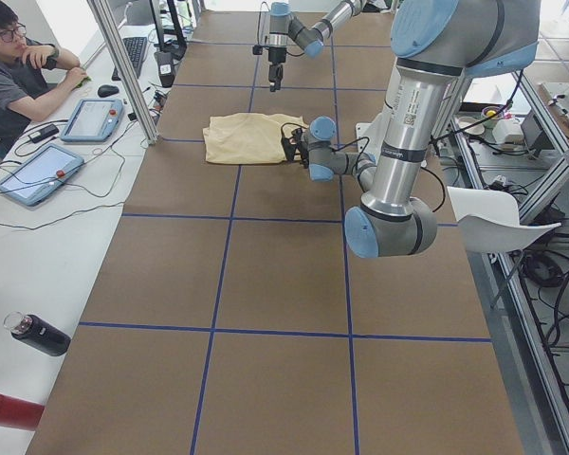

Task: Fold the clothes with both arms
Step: 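Raise the right gripper away and bring both grippers to the shirt's sides, then grasp the shirt's near corners with both grippers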

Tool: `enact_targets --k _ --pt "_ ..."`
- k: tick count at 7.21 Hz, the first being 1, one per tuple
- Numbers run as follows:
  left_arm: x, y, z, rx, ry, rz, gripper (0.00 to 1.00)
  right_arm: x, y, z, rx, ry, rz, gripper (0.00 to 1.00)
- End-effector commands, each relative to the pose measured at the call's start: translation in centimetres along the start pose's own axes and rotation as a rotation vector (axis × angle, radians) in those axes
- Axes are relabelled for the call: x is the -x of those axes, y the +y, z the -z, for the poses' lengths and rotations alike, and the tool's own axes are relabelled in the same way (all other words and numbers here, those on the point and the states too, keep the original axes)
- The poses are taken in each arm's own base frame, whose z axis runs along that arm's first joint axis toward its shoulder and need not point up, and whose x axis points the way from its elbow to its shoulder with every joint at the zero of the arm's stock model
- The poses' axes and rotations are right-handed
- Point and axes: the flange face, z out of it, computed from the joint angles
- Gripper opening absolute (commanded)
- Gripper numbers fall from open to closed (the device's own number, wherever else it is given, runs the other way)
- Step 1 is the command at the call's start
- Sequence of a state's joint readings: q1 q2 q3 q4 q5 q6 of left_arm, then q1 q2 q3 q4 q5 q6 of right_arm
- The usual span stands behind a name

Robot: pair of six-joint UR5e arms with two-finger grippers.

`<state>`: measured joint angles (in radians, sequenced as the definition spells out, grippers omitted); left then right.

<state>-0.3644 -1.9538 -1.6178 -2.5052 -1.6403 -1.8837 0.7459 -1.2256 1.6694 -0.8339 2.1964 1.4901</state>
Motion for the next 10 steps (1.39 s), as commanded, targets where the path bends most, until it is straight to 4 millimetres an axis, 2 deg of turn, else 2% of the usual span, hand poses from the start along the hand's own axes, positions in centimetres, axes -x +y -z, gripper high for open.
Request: enact_targets --k 1,3,5,6,8,10 --pt "-0.1 0.1 -0.5 0.001 -0.004 0.000 0.88 0.1 0.0 0.3 0.001 -0.002 -0.002 1.00" --pt "-0.5 0.2 -0.5 0.004 0.001 0.000 0.73 0.1 -0.1 0.3 -0.001 -0.001 -0.003 1.00" --pt "-0.5 0.2 -0.5 0.004 0.003 0.000 0.52 -0.3 -0.1 0.3 0.000 0.004 -0.007 1.00" --pt "-0.6 0.3 -0.4 0.006 0.004 -0.001 0.38 -0.5 0.0 0.3 0.003 0.005 -0.008 1.00" --pt "-0.7 0.2 -0.3 0.003 0.008 0.000 0.00 -0.3 0.2 0.4 0.002 0.000 -0.005 1.00" --pt "-1.1 0.3 0.1 0.006 0.017 0.000 0.00 -0.3 1.0 0.0 0.015 0.001 -0.009 1.00"
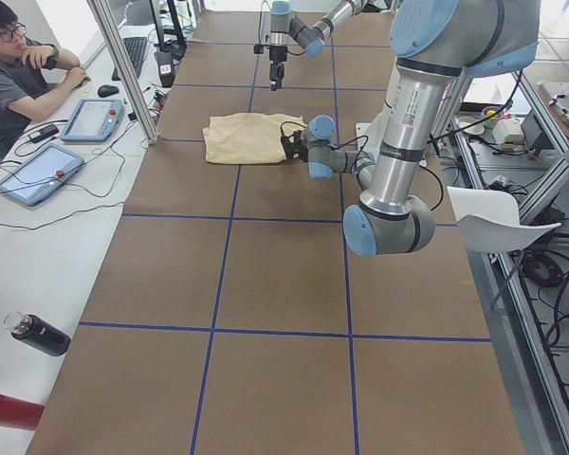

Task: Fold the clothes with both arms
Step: 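Grasp the shirt's near corners with both grippers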

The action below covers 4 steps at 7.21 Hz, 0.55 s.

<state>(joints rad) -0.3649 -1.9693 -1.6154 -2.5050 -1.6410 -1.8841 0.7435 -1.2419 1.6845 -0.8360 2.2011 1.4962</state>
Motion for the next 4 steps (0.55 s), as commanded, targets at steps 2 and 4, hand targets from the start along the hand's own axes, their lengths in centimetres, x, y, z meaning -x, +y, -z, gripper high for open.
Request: enact_targets --k 2,4 --pt "-0.4 0.2 0.4 0.011 0.008 0.000 0.00 1.8 4.6 -2.6 0.008 -0.012 -0.058 1.00" --pt "-0.4 0.3 0.5 0.014 0.008 0.000 0.00 3.0 9.2 -6.8 -0.023 -0.003 -0.114 1.00"
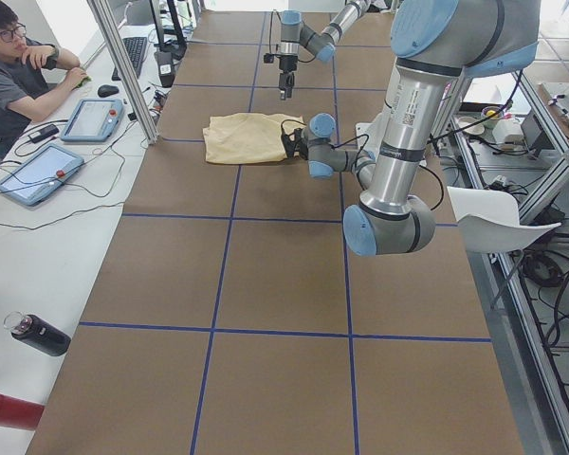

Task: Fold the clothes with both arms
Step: 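Grasp the shirt's near corners with both grippers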

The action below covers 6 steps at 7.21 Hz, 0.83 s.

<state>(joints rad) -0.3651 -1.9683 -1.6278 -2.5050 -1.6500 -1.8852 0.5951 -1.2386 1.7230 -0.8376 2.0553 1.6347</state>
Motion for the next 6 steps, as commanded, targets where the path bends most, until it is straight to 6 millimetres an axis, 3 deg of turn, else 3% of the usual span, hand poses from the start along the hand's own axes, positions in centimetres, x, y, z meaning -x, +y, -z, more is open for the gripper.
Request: enact_targets --k 1,3,6 --pt "0.0 0.0 0.0 0.002 0.000 0.000 0.00 0.6 5.3 -4.6 -0.026 0.044 -0.070 1.00" --pt "0.3 0.0 0.1 0.002 -0.004 0.000 0.00 3.0 7.7 -7.2 -0.083 0.133 -0.082 1.00" --pt "0.6 -0.1 0.0 0.001 -0.009 0.001 0.00 2.5 8.0 -7.6 -0.083 0.157 -0.127 1.00"
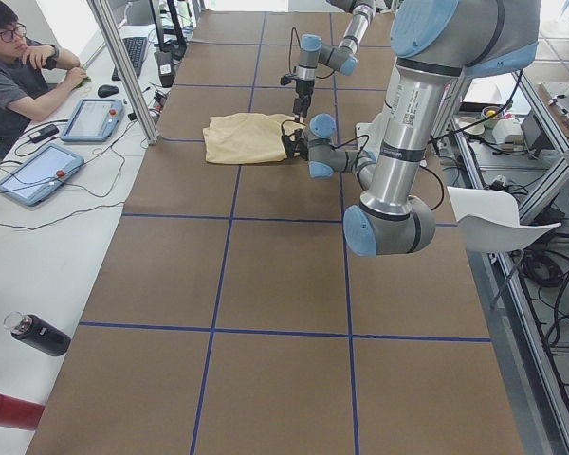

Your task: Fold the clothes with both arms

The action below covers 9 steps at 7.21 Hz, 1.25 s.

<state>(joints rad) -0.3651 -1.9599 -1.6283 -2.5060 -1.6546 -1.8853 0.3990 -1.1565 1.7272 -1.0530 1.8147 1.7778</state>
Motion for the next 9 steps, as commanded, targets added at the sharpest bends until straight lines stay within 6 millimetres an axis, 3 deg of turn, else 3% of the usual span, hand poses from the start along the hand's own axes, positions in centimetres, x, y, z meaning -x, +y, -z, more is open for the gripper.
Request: enact_targets --k 1,2,4,7,9 --pt "0.1 0.1 0.0 0.002 -0.002 0.000 0.00 -0.4 0.0 -0.6 -0.008 0.050 -0.019 1.00" --pt "0.1 0.1 0.0 0.000 -0.001 0.000 0.00 0.1 0.3 -0.2 -0.014 0.101 -0.026 1.00" --pt "0.5 -0.1 -0.3 -0.002 -0.002 0.000 0.00 3.9 0.9 0.0 -0.039 0.208 -0.023 1.00" --pt "0.4 -0.1 -0.1 -0.001 0.001 0.000 0.00 4.2 0.2 -2.5 -0.062 0.261 0.021 1.00" --pt "0.5 -0.1 -0.1 -0.001 -0.001 0.000 0.00 3.6 0.0 -3.0 -0.058 0.304 0.012 1.00"
